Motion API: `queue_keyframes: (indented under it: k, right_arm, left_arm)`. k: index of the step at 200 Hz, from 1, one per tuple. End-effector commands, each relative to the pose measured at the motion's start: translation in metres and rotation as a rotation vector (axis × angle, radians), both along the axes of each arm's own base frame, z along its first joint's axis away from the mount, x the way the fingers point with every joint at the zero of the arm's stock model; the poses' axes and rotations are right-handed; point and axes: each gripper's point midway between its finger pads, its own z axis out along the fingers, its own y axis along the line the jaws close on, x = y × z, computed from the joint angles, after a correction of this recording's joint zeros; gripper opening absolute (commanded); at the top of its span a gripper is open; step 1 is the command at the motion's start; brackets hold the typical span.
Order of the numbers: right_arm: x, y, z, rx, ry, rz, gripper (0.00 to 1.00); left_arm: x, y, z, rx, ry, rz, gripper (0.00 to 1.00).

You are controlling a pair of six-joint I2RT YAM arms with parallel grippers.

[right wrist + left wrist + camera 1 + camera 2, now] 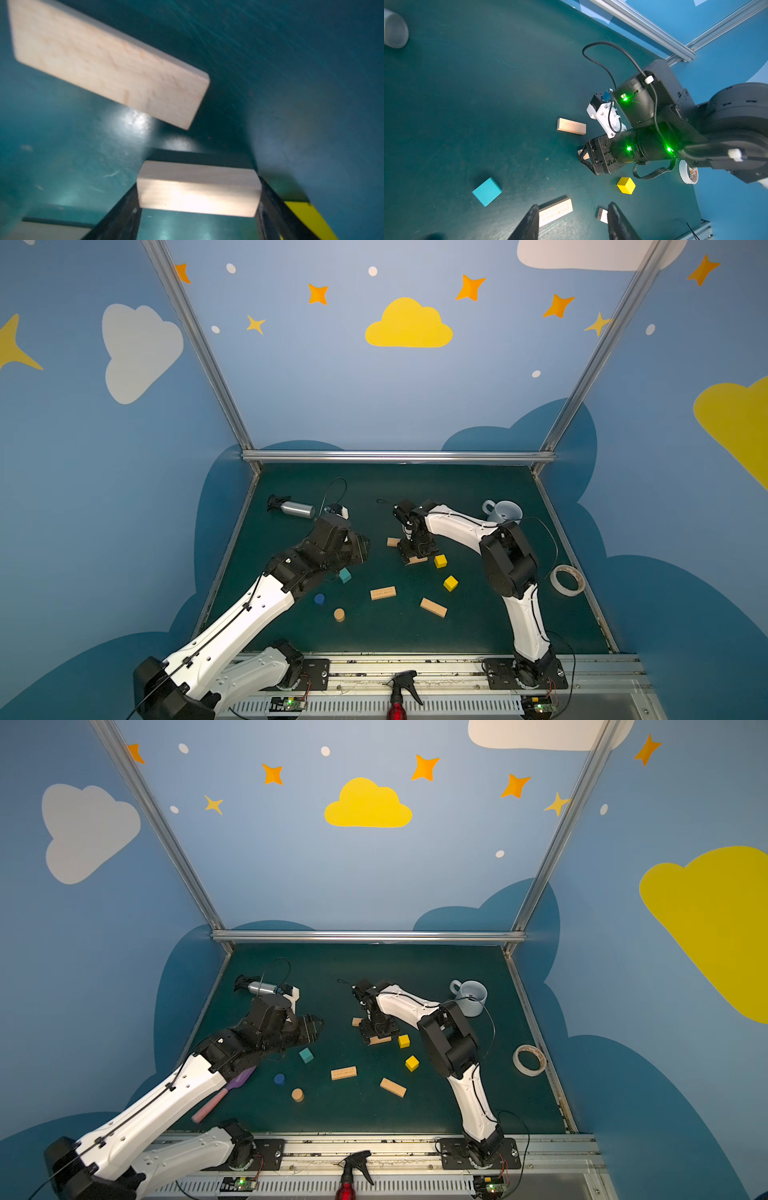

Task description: Build the wood block tower

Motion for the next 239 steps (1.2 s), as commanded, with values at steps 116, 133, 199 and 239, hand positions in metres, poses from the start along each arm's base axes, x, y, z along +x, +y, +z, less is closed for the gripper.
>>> queue_keyframes:
  k: [116,133,199,239]
  right_arm:
    - [0.009,0.045,-0.016,-0.011,0.018,-0.237,0.7]
    - [0.01,0.04,-0.019,-0.052,0.015,-0.267,0.71]
    - [0.019,0.04,-0.027,-0.068,0.01,-0.32,0.76]
    - [0.03,0.047,-0.021,-0.055,-0.02,-0.318,0.76]
  left_arm:
    - [-0.006,0.02,0.01,0.023,-0.069,0.023,0.55]
    - [-0.007,0.021,0.009,0.024,-0.066,0.024,0.55]
    - [-0.009,0.025,0.009,0.02,-0.068,0.027,0.56]
    - [-0.01,0.028,0.008,0.013,-0.066,0.036,0.56]
